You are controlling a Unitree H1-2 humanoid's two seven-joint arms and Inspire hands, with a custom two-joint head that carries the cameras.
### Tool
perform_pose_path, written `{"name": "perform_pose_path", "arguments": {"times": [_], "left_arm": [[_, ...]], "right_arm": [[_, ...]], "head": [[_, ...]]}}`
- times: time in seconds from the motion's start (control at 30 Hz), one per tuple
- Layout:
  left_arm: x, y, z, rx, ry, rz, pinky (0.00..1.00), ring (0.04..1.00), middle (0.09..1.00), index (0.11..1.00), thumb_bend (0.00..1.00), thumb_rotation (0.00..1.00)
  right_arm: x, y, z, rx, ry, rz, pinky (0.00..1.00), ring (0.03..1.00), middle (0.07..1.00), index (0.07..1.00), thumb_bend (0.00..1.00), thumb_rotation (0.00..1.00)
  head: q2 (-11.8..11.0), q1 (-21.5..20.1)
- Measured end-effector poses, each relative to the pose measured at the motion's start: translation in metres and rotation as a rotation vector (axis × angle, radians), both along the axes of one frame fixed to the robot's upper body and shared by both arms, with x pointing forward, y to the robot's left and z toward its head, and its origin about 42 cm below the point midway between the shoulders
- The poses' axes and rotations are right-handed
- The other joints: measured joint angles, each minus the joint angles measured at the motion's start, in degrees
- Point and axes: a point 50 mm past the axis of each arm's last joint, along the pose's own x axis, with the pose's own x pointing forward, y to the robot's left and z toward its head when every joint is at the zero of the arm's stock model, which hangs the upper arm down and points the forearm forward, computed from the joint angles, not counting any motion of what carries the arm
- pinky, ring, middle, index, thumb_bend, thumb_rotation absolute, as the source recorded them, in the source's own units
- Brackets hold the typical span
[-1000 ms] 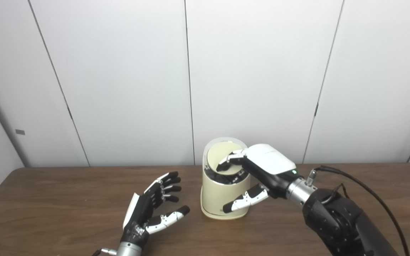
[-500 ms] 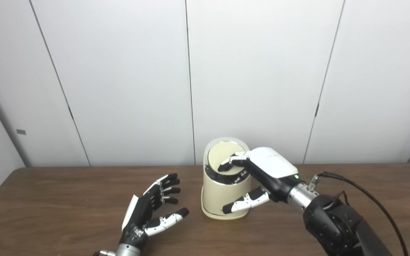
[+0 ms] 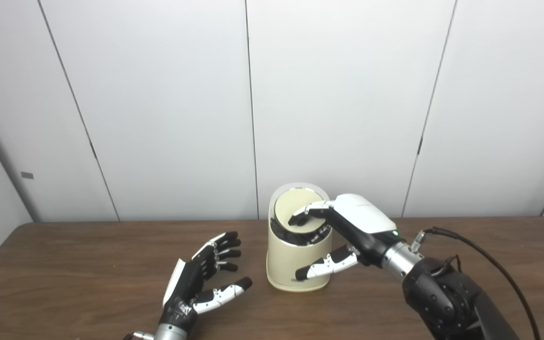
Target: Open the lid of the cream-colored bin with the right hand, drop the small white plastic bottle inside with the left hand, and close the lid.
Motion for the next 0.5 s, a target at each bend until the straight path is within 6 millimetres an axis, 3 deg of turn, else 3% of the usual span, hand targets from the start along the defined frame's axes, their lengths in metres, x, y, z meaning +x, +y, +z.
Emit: {"name": "perform_pose_path", "arguments": {"times": [0.17,0.5], "left_arm": [[0.002,-0.002,0.000,0.002,0.000,-0.002,0.67,0.784,0.826,0.847,0.71,0.14],[0.004,-0.004,0.000,0.002,0.000,-0.002,0.67,0.790,0.834,0.852,0.72,0.16]], "right_arm": [[0.002,0.002,0.007,0.027,-0.019,0.004,0.66,0.761,0.774,0.793,0.68,0.39],[0.001,0.006,0.015,0.122,-0.096,-0.001,0.67,0.764,0.801,0.794,0.72,0.31]], "head": [[-0.2,0.3],[-0.2,0.5]]}}
